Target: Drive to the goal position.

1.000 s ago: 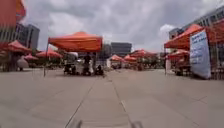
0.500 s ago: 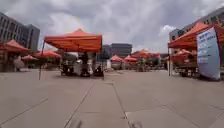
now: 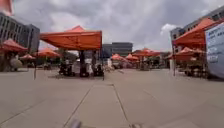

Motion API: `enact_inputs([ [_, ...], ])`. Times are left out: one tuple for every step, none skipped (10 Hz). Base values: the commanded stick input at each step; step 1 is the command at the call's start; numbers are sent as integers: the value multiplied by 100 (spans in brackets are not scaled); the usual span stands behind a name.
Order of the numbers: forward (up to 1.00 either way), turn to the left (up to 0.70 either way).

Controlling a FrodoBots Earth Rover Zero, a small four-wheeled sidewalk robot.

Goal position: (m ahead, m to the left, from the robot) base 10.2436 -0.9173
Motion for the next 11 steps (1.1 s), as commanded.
enact_inputs([
  [85, -2],
  [85, -12],
  [85, -18],
  [85, -11],
  [85, -4],
  [85, -2],
  [85, -2],
  [85, -2],
  [85, -3],
  [85, -4],
  [85, -22],
])
